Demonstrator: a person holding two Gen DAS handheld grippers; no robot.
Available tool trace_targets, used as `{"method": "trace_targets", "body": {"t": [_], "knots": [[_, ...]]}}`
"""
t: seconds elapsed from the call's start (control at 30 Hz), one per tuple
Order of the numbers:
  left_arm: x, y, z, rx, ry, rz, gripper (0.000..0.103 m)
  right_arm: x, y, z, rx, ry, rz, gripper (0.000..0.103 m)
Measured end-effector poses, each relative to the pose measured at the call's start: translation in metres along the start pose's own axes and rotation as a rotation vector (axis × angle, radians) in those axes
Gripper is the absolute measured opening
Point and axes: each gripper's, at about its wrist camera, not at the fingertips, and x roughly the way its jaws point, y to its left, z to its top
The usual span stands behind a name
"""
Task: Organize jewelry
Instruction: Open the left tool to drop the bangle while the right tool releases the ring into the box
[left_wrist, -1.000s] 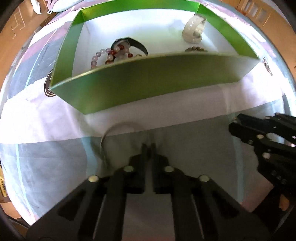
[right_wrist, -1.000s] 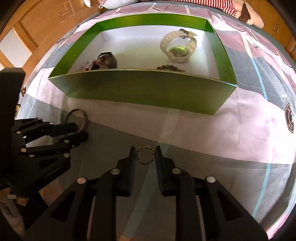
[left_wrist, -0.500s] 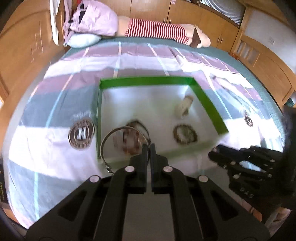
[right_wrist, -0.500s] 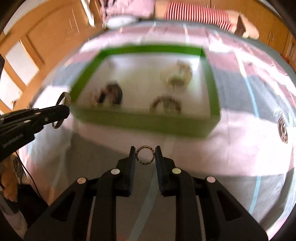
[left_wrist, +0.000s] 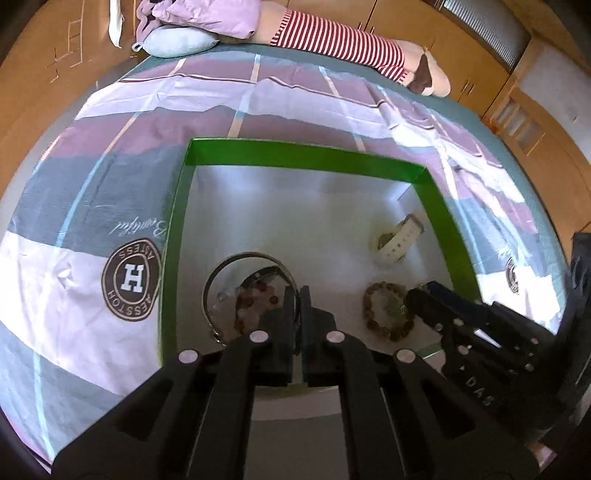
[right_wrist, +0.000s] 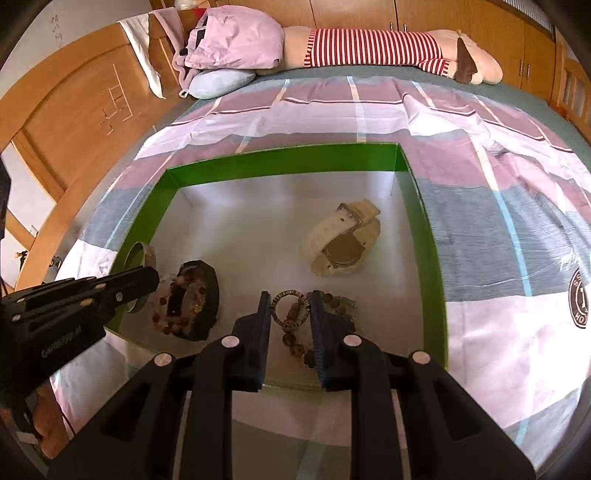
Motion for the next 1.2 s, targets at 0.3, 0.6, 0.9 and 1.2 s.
{"method": "trace_targets", "body": {"t": [0.3, 0.6, 0.9, 1.2], "knots": [[-0.026, -0.016, -0.005, 0.075, -0.096, 0.015, 0.053, -0.012, -0.004, 0.004, 0.034, -0.062, -0.004, 0.06], [-0.066, -0.036, -0.041, 0.143, -0.242, 0.308, 0.098, -0.069, -0.015, -0.013, 0.058, -0.197, -0.149, 0.096], [-0.069, -0.025, -0.036, 0.088, -0.213, 0.27, 0.101, -0.073, -0.007, -0.015, 0.015, -0.176, -0.184, 0.102], [-0.07, -0.025, -0.037, 0.089, -0.213, 0.273, 0.101, -0.069, -0.005, -0.015, 0.0, -0.164, -0.207, 0.102]]}}
